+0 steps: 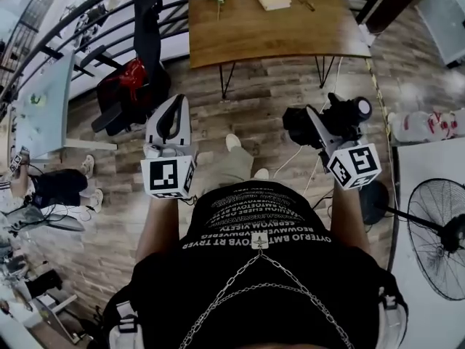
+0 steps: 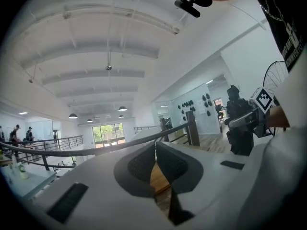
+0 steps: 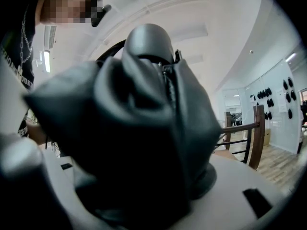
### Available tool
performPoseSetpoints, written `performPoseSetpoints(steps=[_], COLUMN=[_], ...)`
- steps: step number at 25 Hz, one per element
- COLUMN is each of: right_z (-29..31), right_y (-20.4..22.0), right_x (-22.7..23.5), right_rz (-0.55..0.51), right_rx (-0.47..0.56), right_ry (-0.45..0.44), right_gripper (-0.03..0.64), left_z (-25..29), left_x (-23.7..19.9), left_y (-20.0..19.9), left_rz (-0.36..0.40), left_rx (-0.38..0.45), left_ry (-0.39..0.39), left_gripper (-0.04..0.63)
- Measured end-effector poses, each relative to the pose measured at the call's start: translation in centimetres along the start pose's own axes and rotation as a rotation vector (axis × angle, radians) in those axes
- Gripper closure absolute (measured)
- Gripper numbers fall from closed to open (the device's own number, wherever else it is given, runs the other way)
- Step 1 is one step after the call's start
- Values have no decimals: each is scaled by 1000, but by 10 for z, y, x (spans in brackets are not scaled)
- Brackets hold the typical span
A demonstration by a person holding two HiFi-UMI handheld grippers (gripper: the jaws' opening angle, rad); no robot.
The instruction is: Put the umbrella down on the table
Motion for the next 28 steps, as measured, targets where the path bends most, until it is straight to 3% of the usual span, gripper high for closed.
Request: performPoseSetpoints(steps=[16, 28], right_z=[58, 137], right_y=[-20, -47], right_x=[7, 23], right_rz=[-84, -89], right_rx=[-11, -4], right_ry=[-9, -14], right_gripper=[334, 333], left_z=[50, 138], left_x=[-33, -79], left_y=[26, 24], left_rz=[-71, -83], left_rx=[5, 15], left_ry=[17, 83], left_gripper=[565, 565])
Point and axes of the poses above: the fingertips, and each gripper's own axes: z forward along the fingers, x to its right, y out of its underside, the point moved 1 cm from there along -z, backward along the fingers, and after that the axes turned 15 degrees about y, right-handed, at the moved point
